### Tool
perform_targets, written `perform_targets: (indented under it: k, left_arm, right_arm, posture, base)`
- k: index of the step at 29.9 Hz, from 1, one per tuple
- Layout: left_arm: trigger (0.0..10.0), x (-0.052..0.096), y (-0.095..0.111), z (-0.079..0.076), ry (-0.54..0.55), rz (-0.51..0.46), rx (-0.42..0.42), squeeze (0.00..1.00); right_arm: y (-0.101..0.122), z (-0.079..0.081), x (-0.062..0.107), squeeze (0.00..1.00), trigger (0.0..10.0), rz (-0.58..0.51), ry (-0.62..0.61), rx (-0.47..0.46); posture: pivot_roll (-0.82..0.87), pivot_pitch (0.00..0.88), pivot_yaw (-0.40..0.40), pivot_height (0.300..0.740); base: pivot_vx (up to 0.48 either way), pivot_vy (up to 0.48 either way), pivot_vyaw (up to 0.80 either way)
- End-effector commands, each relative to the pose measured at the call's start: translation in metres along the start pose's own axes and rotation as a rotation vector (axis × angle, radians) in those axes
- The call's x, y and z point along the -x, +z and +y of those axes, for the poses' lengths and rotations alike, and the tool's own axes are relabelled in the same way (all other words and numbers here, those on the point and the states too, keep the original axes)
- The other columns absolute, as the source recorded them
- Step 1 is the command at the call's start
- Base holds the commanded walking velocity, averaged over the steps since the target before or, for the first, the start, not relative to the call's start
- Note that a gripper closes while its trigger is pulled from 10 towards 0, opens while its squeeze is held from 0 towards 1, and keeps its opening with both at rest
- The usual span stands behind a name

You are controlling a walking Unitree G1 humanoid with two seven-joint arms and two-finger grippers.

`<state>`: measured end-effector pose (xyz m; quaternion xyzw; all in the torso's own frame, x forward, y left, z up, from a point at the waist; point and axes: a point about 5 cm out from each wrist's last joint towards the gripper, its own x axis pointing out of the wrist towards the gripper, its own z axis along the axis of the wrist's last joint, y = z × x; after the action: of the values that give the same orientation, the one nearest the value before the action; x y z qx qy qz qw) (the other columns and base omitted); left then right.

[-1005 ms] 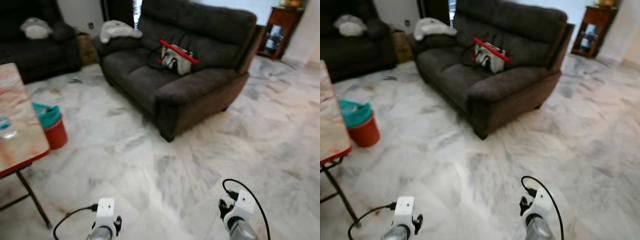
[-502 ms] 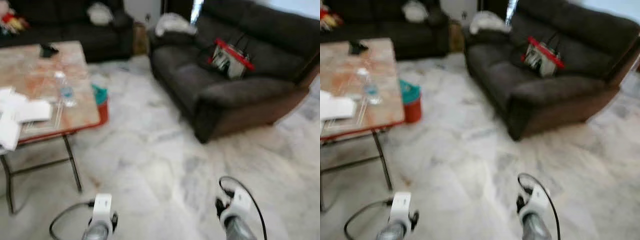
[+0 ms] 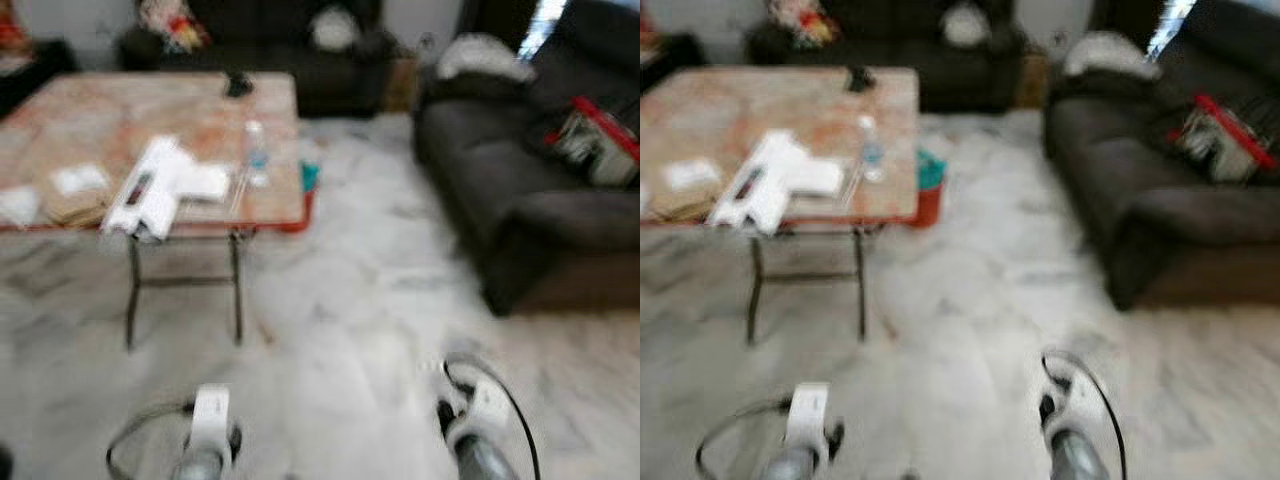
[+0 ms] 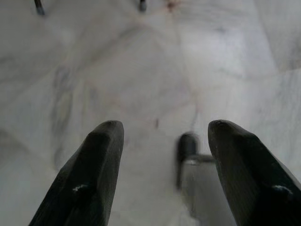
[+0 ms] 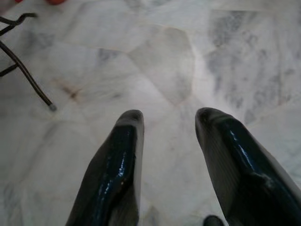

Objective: Picking trash to rubbish bin

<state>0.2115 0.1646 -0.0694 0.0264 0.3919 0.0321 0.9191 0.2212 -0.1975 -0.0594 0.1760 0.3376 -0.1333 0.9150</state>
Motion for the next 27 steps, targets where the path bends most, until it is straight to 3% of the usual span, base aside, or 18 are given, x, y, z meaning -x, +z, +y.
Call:
perform_targets:
  k: [1,14,24,27]
  left_arm:
    - [10.0,-0.002,0.006,0.001,-0.001,-0.011,-0.019,0.0]
    - [10.0,-0.002,0.006,0.001,-0.001,-0.01,-0.023,0.0]
    - [10.0,-0.001,0.005,0.001,0.0,-0.009,-0.031,0.0]
    - [10.0,-0.003,0.016,0.002,0.023,-0.063,-0.075,0.0]
  right_arm:
    - [0.002,0.0,0.0,0.0,10.0,-0.005,0.0,0.005]
    - [0.002,0.001,-0.001,0.0,10.0,-0.007,0.005,0.0]
    - [0.004,0.001,-0.001,0.0,10.0,-0.019,0.008,0.025]
    - [0.015,-0.002,-0.002,0.0,10.0,-0.073,-0.005,0.102]
  posture:
    - [0.08,0.0,-0.051,0.74]
    - [0.09,0.0,-0.049,0.74]
    - [0.09,0.0,-0.055,0.74]
    - [0.1,0.0,-0.055,0.74]
  base:
    - [0.0,0.0,0.8]
    - [0.0,0.0,0.77]
    - [0.0,0.0,0.0]
    - [0.0,0.0,0.0]
